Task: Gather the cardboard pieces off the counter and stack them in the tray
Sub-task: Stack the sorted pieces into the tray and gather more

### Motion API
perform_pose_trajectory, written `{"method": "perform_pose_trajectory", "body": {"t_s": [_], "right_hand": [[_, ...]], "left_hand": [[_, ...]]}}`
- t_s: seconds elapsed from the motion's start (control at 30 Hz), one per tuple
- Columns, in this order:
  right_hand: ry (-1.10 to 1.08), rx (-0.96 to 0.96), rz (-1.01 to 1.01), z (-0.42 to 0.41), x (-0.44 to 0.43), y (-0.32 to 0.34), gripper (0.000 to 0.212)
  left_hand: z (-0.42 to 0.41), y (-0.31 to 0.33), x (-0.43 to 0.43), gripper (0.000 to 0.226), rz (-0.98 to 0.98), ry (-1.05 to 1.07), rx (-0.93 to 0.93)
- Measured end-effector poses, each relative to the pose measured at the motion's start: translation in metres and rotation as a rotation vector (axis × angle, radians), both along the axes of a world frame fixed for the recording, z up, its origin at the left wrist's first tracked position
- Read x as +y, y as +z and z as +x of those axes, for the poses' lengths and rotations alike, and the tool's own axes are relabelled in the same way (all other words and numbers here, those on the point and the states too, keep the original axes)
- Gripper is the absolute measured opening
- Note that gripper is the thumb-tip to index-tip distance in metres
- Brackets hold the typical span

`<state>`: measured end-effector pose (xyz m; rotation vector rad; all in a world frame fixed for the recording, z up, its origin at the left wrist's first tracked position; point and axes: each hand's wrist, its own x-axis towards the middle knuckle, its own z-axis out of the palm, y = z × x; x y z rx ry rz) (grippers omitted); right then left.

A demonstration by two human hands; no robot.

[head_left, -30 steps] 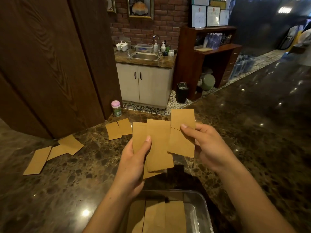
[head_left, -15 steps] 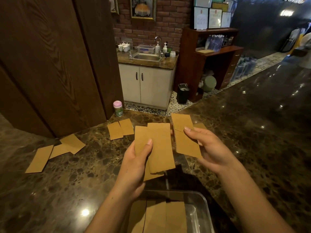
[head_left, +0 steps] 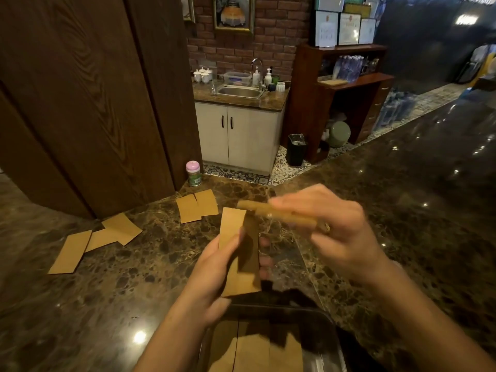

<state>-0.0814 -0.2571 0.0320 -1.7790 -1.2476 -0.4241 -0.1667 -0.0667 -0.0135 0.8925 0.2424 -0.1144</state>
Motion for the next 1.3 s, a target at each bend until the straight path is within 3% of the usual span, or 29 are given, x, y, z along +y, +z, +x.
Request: {"method": "perform_pose_trajectory", "body": {"t_s": [0.1,0.2,0.27,0.37,0.47,0.53,0.6,0.8,0.9,1.03,1.1,1.17,1.23,1.3], "right_hand": [[0.078,-0.325,-0.373,-0.001,-0.012,-0.009,0.039],[0.059,-0.478,-0.600,-0.006,-0.022,-0.018,0.047],[0.041,-0.510,-0.659,-0.009,-0.026,-0.017,0.055],[0.012,-0.439,-0.787,-0.010,-0.031,-0.007,0.051],[-0.041,-0.016,-0.918,-0.008,-0.042,0.021,0.034],[-0.006,0.346,-0.788,-0.004,-0.046,0.041,0.017],[0.010,0.499,-0.591,0.007,-0.041,0.055,0.018],[-0.099,0.596,-0.682,0.029,0.000,0.055,0.016],[-0.192,0.639,-0.475,0.032,0.003,0.047,0.017],[-0.276,0.734,-0.120,0.019,-0.001,0.030,0.016],[-0.254,0.782,-0.114,0.006,-0.003,0.016,0.016],[-0.162,0.852,-0.234,-0.008,-0.007,0.003,0.016],[-0.069,0.854,-0.394,-0.018,-0.010,-0.004,0.013],[-0.046,0.856,-0.408,-0.018,-0.014,-0.004,0.013]], "left_hand": [[-0.001,0.007,0.008,0.049,-0.142,-0.101,0.015],[-0.001,0.001,0.011,0.041,0.020,-0.092,-0.037],[-0.001,-0.006,0.009,0.047,0.075,-0.089,-0.061],[0.002,-0.009,0.006,0.053,0.058,0.005,-0.017],[0.003,-0.008,0.009,0.051,0.167,0.080,-0.030],[0.002,-0.010,0.009,0.053,0.297,0.083,-0.058],[0.000,-0.012,0.007,0.053,0.393,0.031,-0.085],[-0.002,-0.009,-0.004,0.043,0.472,-0.116,-0.161],[-0.004,-0.007,-0.004,0.050,0.327,-0.066,-0.165],[-0.002,-0.004,0.004,0.048,0.107,0.182,-0.110],[0.002,-0.001,0.008,0.041,0.121,0.287,-0.109],[0.006,0.001,0.012,0.039,0.183,0.343,-0.107],[0.008,0.003,0.014,0.038,0.245,0.346,-0.125],[0.008,0.002,0.014,0.039,0.349,0.324,-0.156]]}}
